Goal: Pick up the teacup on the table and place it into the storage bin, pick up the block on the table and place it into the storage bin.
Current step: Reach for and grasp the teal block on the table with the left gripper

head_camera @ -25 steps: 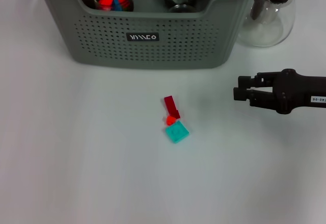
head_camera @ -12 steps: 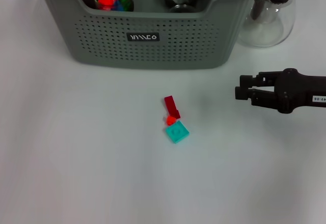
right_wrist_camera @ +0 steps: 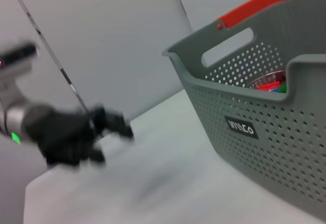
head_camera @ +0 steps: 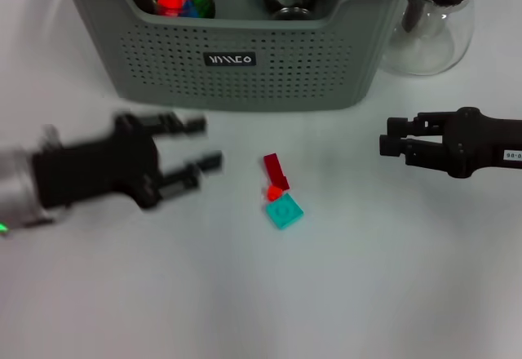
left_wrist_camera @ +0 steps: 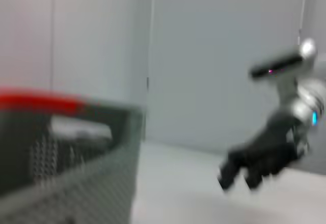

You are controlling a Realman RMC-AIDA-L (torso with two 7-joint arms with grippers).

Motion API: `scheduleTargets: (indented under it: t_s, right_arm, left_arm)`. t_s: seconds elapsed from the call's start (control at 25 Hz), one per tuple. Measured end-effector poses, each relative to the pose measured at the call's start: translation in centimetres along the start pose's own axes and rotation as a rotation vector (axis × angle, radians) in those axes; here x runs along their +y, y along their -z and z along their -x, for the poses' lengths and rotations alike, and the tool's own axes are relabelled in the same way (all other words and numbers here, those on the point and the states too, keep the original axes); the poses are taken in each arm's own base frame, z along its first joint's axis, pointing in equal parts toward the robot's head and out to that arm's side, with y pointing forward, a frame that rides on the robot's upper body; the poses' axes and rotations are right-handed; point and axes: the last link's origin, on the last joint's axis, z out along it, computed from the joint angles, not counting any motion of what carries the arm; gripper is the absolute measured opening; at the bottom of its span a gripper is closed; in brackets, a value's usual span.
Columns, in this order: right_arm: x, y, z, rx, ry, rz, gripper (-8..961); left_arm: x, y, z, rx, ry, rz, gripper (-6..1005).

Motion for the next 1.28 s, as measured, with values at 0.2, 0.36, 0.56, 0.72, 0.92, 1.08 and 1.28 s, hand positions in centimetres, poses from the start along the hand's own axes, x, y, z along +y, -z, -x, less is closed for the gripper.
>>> scheduleTargets:
  t_s: [0.2,0.36,0.56,0.72,0.92,1.08,1.28]
  right_arm:
    - [0.0,-0.1,0.2,0.002,-0.003,0.005,425]
    - [0.0,-0.1,0.1,-0.002,-0.007,0.004,425]
    - [0.1,-0.1,0.0,-0.002,-0.012,0.003,425]
    - [0.1,0.0,-0.1,-0.001,-0.015,0.001,425]
    - [0.0,0.0,-0.2,0.000,-0.015,-0.002,425]
    - [0.0,0.0,-0.1,0.001,-0.014,-0.003,425]
    - [-0.1,-0.1,-0.1,0.006,-0.011,-0.004,425]
  left_arm:
    - [1.4,-3.2,4.4,-0.082,0.028,0.034,493]
    - [2.7,-5.2,6.3,-0.111,-0.041,0.061,494]
    - [3.3,-7.0,8.0,-0.144,-0.060,0.029,496]
    - [3.5,-7.7,8.7,-0.159,-0.071,-0.007,497]
    - [3.7,-8.1,9.2,-0.146,-0.092,-0.061,499]
    - [3.8,-8.2,9.4,-0.153,-0.090,-0.066,500]
    - [4.3,-8.5,9.6,-0.160,-0.090,-0.056,501]
